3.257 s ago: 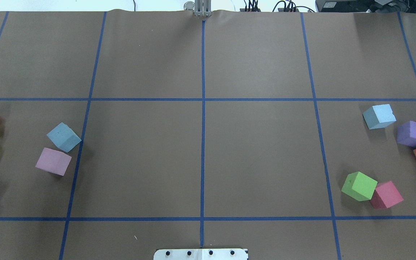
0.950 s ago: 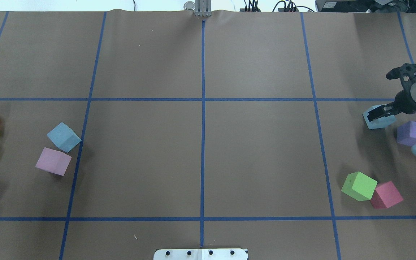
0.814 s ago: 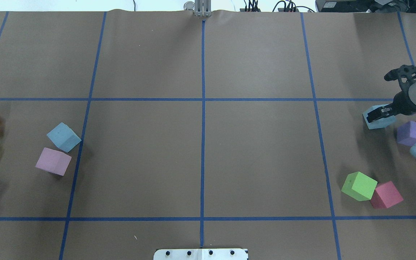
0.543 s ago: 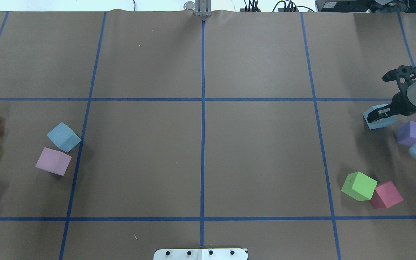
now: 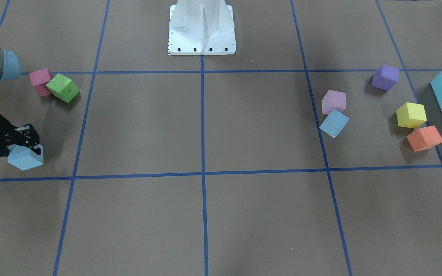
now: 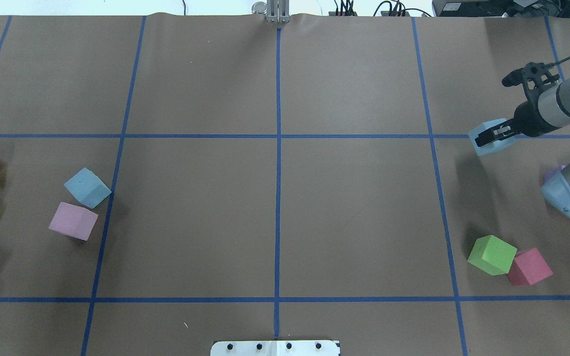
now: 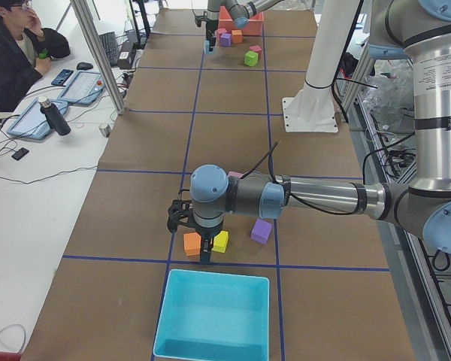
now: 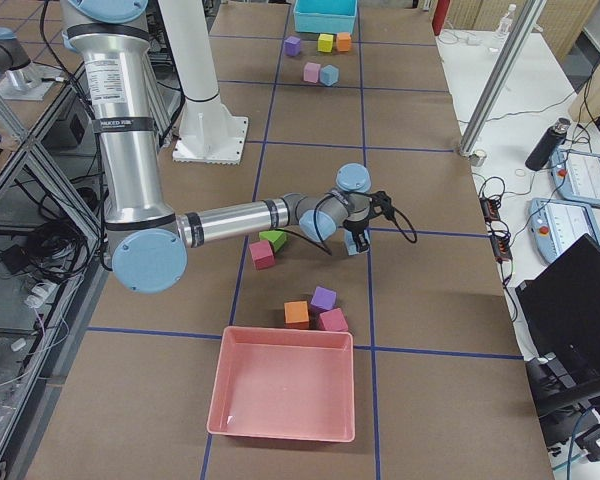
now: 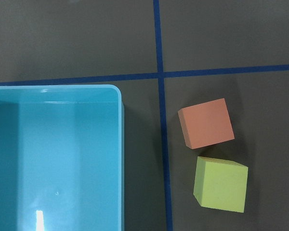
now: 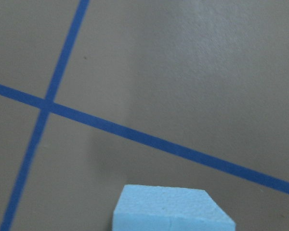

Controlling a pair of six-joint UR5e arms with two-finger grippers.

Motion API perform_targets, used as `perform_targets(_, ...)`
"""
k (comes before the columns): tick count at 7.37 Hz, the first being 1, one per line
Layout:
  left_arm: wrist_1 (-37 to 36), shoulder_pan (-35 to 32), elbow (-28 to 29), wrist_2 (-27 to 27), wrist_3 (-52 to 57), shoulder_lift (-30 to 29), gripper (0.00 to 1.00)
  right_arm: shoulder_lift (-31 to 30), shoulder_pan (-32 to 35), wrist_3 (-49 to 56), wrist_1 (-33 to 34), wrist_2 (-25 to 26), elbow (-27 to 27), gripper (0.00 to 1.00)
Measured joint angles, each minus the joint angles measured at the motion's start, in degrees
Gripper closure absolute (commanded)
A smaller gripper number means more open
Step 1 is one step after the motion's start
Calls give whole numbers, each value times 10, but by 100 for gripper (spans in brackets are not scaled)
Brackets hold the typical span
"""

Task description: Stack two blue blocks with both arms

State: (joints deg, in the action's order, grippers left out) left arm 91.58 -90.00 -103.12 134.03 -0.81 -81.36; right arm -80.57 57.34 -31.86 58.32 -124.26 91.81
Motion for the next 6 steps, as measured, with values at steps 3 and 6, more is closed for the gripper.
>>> perform_targets(3, 0, 0, 1, -1, -1, 0, 2, 127, -80, -175, 91, 34, 13, 100)
perform_targets(6, 0, 0, 4, -1, -1, 0, 2, 267, -200, -378, 228, 139, 12, 100)
